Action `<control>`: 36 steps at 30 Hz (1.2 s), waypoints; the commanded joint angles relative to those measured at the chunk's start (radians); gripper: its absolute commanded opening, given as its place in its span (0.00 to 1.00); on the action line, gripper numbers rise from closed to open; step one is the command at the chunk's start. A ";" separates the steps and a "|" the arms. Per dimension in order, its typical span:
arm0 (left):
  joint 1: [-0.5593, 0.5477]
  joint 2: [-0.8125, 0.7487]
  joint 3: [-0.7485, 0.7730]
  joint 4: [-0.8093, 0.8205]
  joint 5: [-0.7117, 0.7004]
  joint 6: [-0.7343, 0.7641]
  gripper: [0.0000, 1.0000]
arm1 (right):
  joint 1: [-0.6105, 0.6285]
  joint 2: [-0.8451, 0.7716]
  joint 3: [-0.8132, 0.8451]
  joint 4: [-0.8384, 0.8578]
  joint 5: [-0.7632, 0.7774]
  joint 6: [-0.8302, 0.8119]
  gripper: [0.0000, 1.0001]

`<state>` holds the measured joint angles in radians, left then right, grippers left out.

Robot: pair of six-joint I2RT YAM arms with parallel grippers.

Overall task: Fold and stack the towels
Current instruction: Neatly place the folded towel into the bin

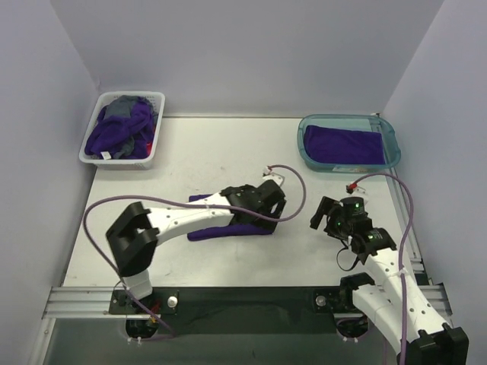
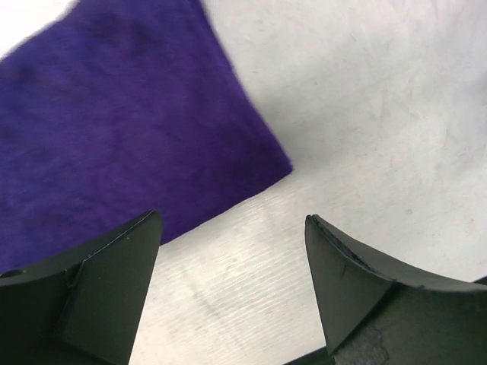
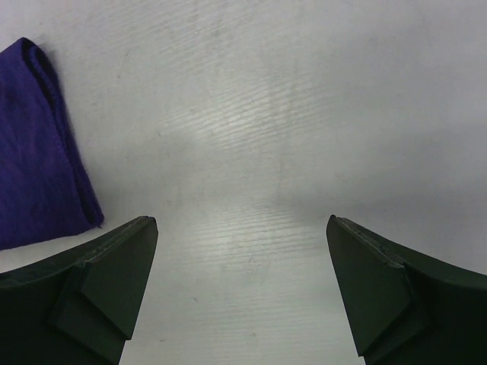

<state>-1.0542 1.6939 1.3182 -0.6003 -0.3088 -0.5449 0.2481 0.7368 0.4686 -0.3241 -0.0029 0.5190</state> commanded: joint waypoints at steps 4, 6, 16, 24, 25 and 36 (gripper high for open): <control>-0.072 0.251 0.246 -0.082 -0.026 0.062 0.84 | -0.079 -0.062 -0.038 -0.062 0.009 0.006 1.00; -0.079 0.289 0.279 -0.099 -0.027 0.074 0.81 | -0.082 -0.076 -0.050 -0.061 0.009 0.007 1.00; -0.081 0.424 0.311 -0.133 -0.029 0.077 0.73 | -0.089 -0.089 -0.065 -0.056 -0.034 0.018 1.00; -0.079 0.481 0.299 -0.131 -0.035 0.074 0.59 | -0.087 -0.089 -0.082 -0.043 -0.063 0.033 1.00; -0.078 0.486 0.296 -0.131 -0.032 0.074 0.47 | -0.087 -0.088 -0.084 -0.036 -0.069 0.033 1.00; -0.052 0.295 0.135 0.023 -0.018 0.106 0.00 | -0.089 0.036 -0.131 0.141 -0.311 0.171 1.00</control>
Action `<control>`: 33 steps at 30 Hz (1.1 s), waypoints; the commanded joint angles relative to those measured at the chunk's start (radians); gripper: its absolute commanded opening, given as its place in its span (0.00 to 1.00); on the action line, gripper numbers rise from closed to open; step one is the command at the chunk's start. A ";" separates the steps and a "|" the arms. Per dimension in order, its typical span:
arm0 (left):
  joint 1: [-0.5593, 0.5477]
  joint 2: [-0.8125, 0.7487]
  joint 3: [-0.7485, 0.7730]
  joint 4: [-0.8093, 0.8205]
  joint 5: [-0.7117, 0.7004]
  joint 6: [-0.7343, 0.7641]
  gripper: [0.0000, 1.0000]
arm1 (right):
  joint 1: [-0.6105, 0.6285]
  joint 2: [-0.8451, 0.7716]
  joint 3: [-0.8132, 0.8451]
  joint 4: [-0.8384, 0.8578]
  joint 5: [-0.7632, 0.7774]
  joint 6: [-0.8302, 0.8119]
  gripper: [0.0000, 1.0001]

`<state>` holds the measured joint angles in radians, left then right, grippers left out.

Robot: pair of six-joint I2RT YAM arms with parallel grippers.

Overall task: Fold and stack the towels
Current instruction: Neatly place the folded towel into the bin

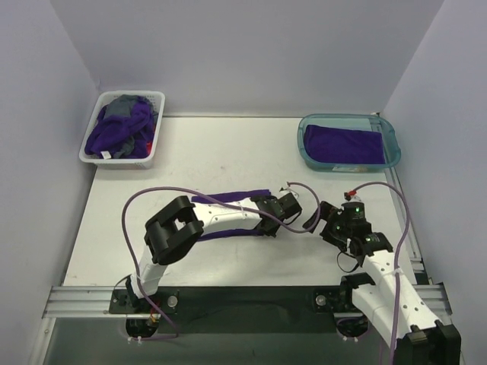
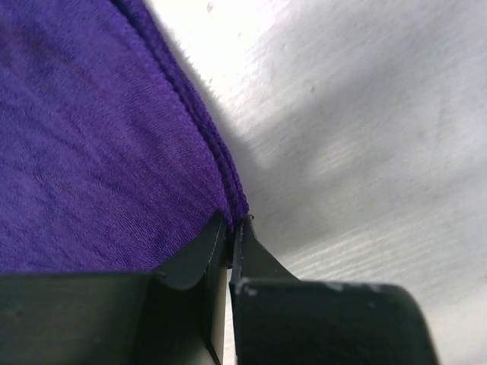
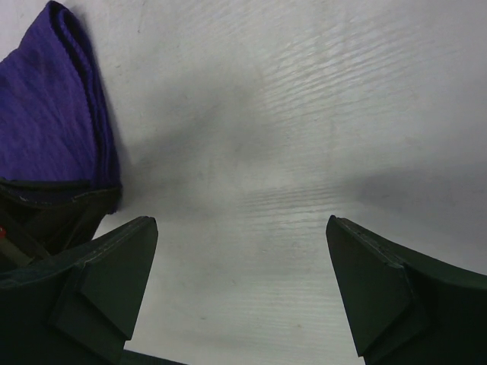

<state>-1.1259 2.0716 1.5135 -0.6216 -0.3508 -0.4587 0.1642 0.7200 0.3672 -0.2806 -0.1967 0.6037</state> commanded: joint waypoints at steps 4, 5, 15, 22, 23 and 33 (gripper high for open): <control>0.038 -0.169 -0.130 0.126 0.081 0.022 0.00 | 0.004 0.153 -0.077 0.339 -0.204 0.281 1.00; 0.043 -0.182 -0.150 0.135 0.091 0.019 0.00 | 0.009 0.173 -0.085 0.378 -0.205 0.310 1.00; 0.057 -0.272 -0.197 0.183 0.142 0.005 0.00 | 0.185 0.553 0.005 0.662 -0.152 0.524 1.00; 0.058 -0.283 -0.194 0.191 0.153 0.003 0.00 | 0.250 0.740 0.032 0.816 -0.152 0.666 1.00; 0.058 -0.280 -0.194 0.194 0.156 0.003 0.00 | 0.251 0.775 0.035 0.827 -0.156 0.673 1.00; 0.060 -0.265 -0.162 0.197 0.151 0.003 0.00 | 0.320 0.927 0.101 0.842 -0.193 0.702 0.90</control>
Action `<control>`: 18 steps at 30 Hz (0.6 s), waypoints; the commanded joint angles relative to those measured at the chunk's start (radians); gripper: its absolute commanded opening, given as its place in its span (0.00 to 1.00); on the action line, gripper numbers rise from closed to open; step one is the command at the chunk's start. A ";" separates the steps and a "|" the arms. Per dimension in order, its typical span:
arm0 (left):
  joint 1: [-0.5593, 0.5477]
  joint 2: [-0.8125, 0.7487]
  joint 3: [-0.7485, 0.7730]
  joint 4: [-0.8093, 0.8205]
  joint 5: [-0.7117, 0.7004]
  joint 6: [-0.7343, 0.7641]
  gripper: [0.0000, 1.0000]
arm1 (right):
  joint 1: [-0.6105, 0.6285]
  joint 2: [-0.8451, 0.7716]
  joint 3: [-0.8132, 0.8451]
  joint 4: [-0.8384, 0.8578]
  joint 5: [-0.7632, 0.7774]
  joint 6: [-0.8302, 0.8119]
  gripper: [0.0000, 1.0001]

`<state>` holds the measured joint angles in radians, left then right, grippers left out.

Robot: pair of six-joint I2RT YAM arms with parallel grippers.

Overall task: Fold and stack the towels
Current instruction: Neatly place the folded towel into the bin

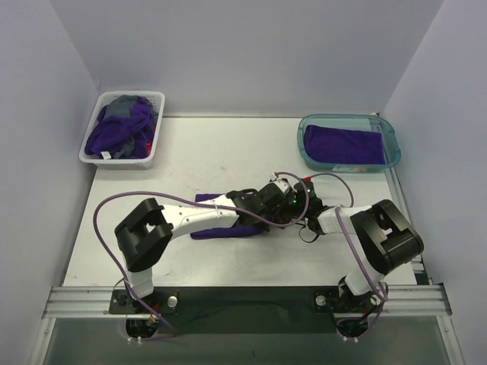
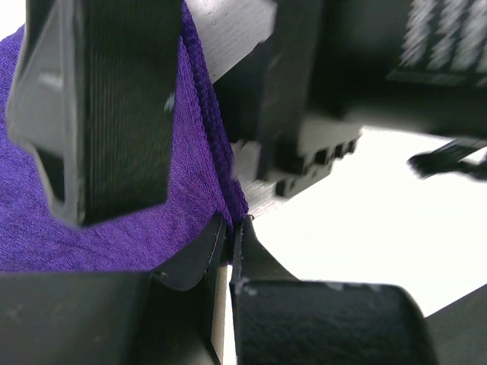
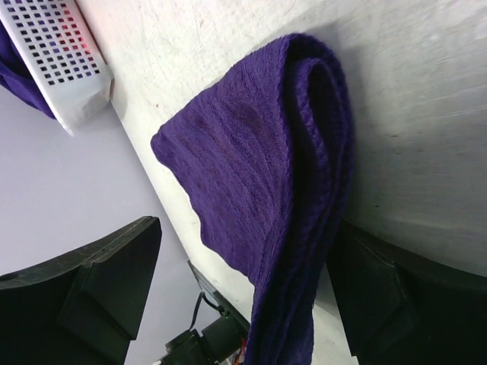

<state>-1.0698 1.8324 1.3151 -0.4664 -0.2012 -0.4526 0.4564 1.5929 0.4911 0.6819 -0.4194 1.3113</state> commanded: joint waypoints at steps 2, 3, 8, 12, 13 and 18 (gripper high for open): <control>0.005 -0.022 0.044 0.040 -0.004 -0.006 0.00 | 0.039 0.059 -0.037 -0.113 0.028 -0.001 0.87; 0.007 -0.019 0.052 0.041 -0.006 -0.011 0.00 | 0.041 0.059 -0.042 -0.101 0.028 0.000 0.82; 0.013 0.008 0.079 0.041 0.006 -0.027 0.00 | 0.039 0.036 -0.017 -0.143 0.044 -0.046 0.59; 0.013 0.019 0.090 0.041 0.017 -0.041 0.07 | 0.031 0.015 0.032 -0.237 0.054 -0.119 0.26; 0.013 0.018 0.088 0.043 0.019 -0.046 0.12 | 0.025 0.013 0.040 -0.248 0.056 -0.130 0.20; 0.014 -0.027 0.061 0.041 0.034 -0.058 0.56 | -0.012 0.012 0.085 -0.300 0.036 -0.199 0.00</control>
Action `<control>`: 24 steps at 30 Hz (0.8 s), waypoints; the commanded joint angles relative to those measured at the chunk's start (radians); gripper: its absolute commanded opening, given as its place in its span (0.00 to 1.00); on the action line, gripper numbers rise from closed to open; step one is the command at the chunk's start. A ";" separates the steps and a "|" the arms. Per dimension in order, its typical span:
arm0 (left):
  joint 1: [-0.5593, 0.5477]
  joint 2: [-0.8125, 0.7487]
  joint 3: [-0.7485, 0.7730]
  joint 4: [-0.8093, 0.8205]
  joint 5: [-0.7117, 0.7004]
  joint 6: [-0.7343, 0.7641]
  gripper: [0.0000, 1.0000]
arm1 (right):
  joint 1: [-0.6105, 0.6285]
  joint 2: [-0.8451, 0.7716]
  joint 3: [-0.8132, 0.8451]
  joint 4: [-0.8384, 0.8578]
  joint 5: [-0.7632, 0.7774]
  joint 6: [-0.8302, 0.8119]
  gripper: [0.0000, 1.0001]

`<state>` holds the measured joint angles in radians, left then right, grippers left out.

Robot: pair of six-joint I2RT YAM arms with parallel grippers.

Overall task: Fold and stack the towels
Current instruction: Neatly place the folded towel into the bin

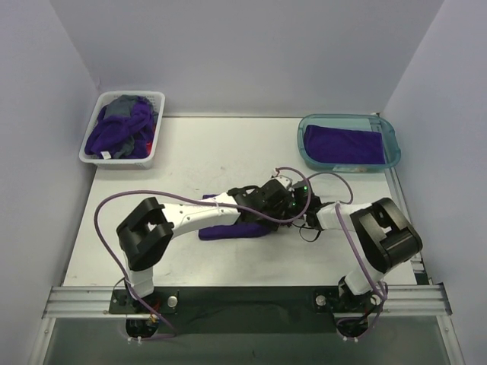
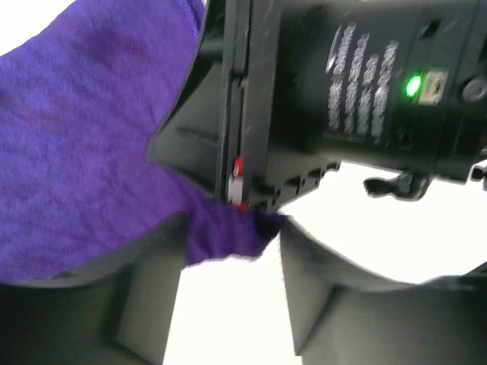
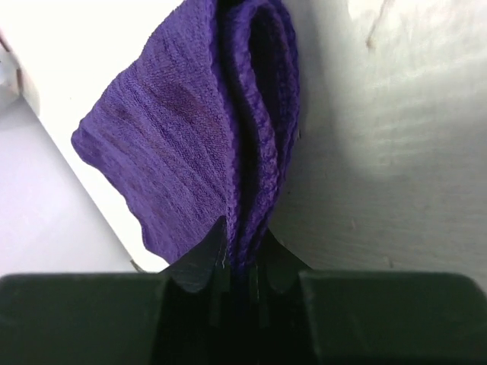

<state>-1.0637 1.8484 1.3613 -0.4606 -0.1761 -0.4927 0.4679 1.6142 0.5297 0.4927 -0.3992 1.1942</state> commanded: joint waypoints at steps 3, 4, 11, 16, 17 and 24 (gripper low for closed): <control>0.011 -0.095 -0.017 0.037 0.030 -0.027 0.84 | -0.049 -0.002 0.096 -0.175 0.002 -0.163 0.00; 0.024 -0.113 -0.031 0.036 0.036 -0.035 0.88 | -0.055 0.001 0.149 -0.201 0.003 -0.195 0.00; 0.267 -0.401 -0.240 -0.002 0.131 -0.029 0.95 | -0.106 0.067 0.425 -0.377 0.011 -0.453 0.00; 0.580 -0.575 -0.372 -0.110 0.151 0.089 0.97 | -0.163 0.171 0.669 -0.476 0.014 -0.637 0.00; 0.632 -0.619 -0.384 -0.118 0.152 0.124 0.97 | -0.172 0.190 0.708 -0.488 0.013 -0.656 0.00; 0.827 -0.684 -0.551 -0.040 0.112 0.184 0.97 | -0.268 0.326 1.064 -0.666 0.083 -0.832 0.00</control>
<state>-0.2565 1.1660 0.8707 -0.5293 -0.0658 -0.3664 0.2340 1.9285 1.4895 -0.0483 -0.3740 0.4904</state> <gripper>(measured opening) 0.974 0.078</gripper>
